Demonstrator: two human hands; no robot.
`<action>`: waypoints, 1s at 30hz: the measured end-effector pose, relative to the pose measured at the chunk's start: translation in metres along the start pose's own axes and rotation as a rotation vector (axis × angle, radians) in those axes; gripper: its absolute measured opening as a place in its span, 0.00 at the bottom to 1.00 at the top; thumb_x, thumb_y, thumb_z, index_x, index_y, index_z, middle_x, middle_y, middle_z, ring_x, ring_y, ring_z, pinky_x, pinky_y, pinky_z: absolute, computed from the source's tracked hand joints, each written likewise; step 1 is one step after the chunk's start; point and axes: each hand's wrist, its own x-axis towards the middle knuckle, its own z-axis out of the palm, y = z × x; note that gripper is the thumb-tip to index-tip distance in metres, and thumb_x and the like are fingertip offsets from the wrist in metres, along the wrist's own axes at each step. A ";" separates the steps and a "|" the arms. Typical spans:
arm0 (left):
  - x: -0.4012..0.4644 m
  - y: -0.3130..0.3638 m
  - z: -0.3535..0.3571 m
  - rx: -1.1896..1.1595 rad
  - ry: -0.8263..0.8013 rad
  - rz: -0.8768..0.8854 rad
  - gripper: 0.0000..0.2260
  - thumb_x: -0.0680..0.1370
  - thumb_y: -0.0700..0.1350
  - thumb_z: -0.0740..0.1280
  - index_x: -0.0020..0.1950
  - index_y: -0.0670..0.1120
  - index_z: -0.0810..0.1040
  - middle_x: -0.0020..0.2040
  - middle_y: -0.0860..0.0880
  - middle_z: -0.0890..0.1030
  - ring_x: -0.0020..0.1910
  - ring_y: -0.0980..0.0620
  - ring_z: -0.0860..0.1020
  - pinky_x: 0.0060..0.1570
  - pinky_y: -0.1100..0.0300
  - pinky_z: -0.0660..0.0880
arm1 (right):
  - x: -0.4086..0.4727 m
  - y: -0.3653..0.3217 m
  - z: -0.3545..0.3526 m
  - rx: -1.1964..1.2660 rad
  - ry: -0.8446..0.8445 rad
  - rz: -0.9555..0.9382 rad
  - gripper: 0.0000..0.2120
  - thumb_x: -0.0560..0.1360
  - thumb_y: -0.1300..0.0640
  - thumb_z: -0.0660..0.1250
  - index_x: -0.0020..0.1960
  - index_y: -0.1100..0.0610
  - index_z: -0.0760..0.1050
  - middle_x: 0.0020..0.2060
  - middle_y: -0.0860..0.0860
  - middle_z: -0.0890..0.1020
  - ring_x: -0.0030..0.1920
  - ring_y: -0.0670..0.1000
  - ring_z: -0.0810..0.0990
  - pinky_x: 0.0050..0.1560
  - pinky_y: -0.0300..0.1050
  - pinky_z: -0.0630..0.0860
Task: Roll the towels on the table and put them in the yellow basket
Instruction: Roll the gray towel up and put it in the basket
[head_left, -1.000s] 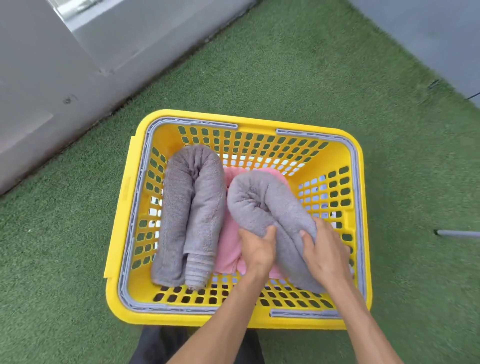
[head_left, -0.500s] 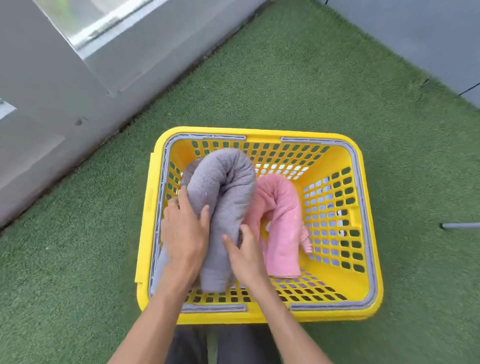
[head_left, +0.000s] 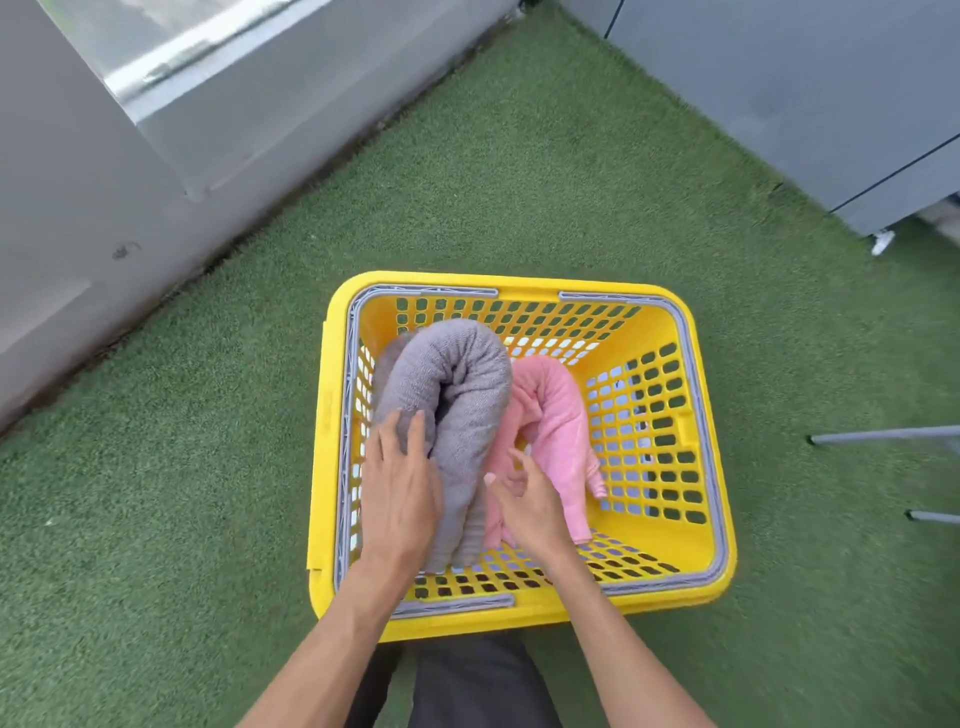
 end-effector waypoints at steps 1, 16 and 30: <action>-0.001 0.007 0.000 -0.062 0.001 0.033 0.23 0.74 0.37 0.66 0.69 0.40 0.69 0.67 0.39 0.69 0.62 0.40 0.68 0.63 0.49 0.68 | 0.000 0.004 -0.008 0.002 0.013 0.019 0.24 0.76 0.51 0.67 0.70 0.54 0.68 0.62 0.52 0.76 0.61 0.49 0.76 0.62 0.43 0.71; 0.019 0.108 0.165 -0.169 -0.248 -0.086 0.28 0.75 0.38 0.64 0.75 0.40 0.62 0.72 0.37 0.65 0.71 0.38 0.65 0.69 0.45 0.66 | 0.108 0.100 -0.079 -0.142 -0.007 0.121 0.41 0.72 0.46 0.70 0.77 0.54 0.53 0.71 0.55 0.68 0.69 0.57 0.69 0.66 0.49 0.68; 0.071 0.116 0.184 0.245 -0.352 -0.462 0.34 0.70 0.40 0.71 0.72 0.35 0.61 0.46 0.36 0.80 0.45 0.37 0.79 0.40 0.51 0.77 | 0.139 0.093 -0.090 -0.400 0.231 -0.081 0.34 0.73 0.61 0.66 0.74 0.45 0.58 0.60 0.55 0.70 0.60 0.59 0.69 0.60 0.57 0.69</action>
